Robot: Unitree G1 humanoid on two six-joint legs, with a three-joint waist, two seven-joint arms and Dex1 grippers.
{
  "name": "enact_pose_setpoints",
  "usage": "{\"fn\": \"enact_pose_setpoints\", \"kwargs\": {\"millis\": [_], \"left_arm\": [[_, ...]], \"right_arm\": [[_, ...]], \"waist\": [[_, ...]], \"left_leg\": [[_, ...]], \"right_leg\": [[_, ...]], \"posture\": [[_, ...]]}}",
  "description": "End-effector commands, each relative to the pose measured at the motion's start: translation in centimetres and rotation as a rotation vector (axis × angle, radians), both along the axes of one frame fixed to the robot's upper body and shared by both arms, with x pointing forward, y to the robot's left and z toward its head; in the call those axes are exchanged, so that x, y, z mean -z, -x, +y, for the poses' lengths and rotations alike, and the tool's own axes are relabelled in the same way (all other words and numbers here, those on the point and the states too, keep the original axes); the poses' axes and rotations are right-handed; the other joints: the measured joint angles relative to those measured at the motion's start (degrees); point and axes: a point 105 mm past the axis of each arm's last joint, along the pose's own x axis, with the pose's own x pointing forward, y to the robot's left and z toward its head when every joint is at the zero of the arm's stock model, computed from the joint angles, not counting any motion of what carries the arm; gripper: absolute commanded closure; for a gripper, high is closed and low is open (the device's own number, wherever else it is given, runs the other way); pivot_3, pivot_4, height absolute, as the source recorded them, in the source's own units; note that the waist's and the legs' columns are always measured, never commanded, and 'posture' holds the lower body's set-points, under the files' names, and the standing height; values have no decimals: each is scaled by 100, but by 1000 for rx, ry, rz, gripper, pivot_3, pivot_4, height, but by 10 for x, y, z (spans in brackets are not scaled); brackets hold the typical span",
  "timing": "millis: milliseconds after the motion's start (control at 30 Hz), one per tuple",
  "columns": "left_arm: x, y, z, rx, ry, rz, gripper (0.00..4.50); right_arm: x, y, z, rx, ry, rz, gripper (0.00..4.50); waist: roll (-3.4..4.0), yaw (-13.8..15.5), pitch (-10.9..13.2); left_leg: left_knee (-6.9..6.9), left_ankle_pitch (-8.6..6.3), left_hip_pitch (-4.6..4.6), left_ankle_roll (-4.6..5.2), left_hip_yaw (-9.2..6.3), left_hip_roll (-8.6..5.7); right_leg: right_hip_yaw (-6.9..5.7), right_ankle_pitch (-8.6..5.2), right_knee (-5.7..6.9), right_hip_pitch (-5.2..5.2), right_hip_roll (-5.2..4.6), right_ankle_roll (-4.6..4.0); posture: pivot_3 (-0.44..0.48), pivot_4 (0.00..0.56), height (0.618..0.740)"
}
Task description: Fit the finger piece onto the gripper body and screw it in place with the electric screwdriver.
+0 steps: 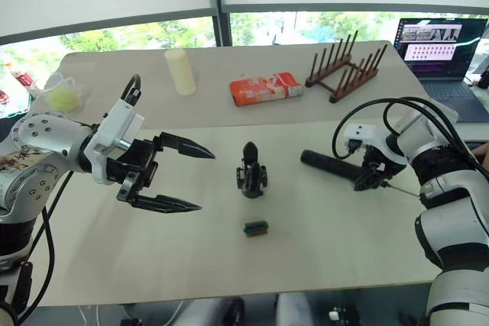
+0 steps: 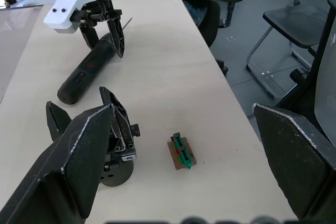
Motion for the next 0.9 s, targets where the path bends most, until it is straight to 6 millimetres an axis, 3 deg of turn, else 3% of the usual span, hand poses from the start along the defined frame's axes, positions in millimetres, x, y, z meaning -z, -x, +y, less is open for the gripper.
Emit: {"fn": "enact_pose_setpoints", "kwargs": {"millis": [33, 100, 300, 567, 733, 900], "left_arm": [[-6, 0, -1, 4, 5, -38, 0], [-7, 0, -1, -1, 7, -41, 0], [-7, -3, -1, -16, 11, -41, 0], [0, -2, -2, 7, -19, -27, 0], [15, 0, -2, 42, -48, 16, 0], [30, -2, -2, 59, -53, 53, 0]], "right_arm": [[-3, 1, 1, -16, -1, 8, 927], [5, 2, -5, -26, 43, 17, 927], [9, 1, -5, -28, 46, 11, 2598], [-1, -4, -4, -63, 29, -31, 2597], [-34, -7, -5, -112, -54, -156, 2598], [-92, 2, 12, -74, -392, -360, 2598]], "waist": [[0, -5, 0], [0, -12, 0], [-2, -6, -1], [-7, -14, -4], [0, -21, 0], [18, -8, 11]], "left_leg": [[1, 0, 0, 0, 1, -1], [1, 0, 0, 0, 2, -1], [3, 0, 2, -1, 0, 1], [8, 0, 6, -1, 1, 1], [6, 0, 4, -1, 2, 0], [0, 1, -2, -1, 2, 1]], "right_leg": [[1, 0, 0, 0, 0, 0], [2, 0, 1, 0, 0, 0], [1, 0, 4, 3, 1, 0], [2, 0, 3, 10, 1, 0], [3, 0, 4, 4, 1, 0], [3, 0, 3, -6, 0, -1]], "posture": [[0, 150, 740], [0, 150, 740], [0, 150, 740], [0, 150, 740], [0, 150, 740], [0, 150, 740]]}}
